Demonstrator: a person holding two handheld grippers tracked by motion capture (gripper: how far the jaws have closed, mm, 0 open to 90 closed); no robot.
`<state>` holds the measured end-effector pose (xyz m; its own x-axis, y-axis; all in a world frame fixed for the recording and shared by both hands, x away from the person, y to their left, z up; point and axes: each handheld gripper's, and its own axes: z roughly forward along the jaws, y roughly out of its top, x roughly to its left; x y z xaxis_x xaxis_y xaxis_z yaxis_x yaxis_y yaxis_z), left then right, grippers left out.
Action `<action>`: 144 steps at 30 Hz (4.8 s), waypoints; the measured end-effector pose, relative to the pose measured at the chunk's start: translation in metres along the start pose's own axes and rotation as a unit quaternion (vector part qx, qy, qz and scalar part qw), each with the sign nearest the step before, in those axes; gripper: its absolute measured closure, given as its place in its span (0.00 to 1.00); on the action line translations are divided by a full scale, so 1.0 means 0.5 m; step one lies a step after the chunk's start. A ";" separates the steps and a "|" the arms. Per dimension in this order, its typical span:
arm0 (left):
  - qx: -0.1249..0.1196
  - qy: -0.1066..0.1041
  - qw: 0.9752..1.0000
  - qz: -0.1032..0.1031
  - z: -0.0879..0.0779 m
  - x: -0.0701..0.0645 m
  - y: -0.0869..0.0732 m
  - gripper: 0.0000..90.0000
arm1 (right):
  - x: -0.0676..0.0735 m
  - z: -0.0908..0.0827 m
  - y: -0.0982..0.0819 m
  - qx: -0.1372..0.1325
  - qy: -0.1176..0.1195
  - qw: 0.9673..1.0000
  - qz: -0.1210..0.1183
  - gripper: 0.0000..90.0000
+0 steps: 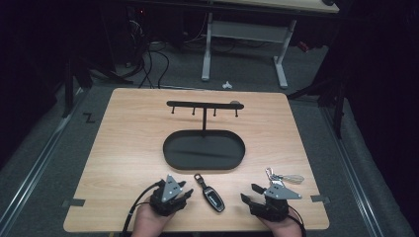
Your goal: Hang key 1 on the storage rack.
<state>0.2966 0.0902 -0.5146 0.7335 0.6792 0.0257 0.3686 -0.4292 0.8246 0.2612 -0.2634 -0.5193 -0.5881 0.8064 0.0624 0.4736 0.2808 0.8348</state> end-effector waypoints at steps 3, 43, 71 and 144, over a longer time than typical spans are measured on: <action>-0.004 0.013 1.000 -0.026 -0.017 0.024 -0.017 0.60 | 0.015 0.011 0.011 0.000 0.013 1.000 -0.016 0.56; 0.005 0.027 0.999 -0.019 -0.046 0.028 -0.045 0.56 | 0.104 0.105 0.041 0.074 0.064 0.991 -0.091 1.00; -0.011 -0.027 0.999 0.016 0.023 -0.007 0.014 0.56 | -0.040 -0.038 -0.036 0.069 -0.052 0.996 0.017 1.00; -0.030 0.005 1.000 0.009 -0.059 0.047 -0.034 0.28 | -0.108 0.011 0.162 0.358 -0.092 0.929 -0.006 0.35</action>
<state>0.2911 0.1310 -0.5114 0.7345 0.6770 0.0461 0.3205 -0.4060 0.8558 0.3348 -0.2814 -0.4583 -0.5055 0.8576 -0.0946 0.8211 0.5118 0.2526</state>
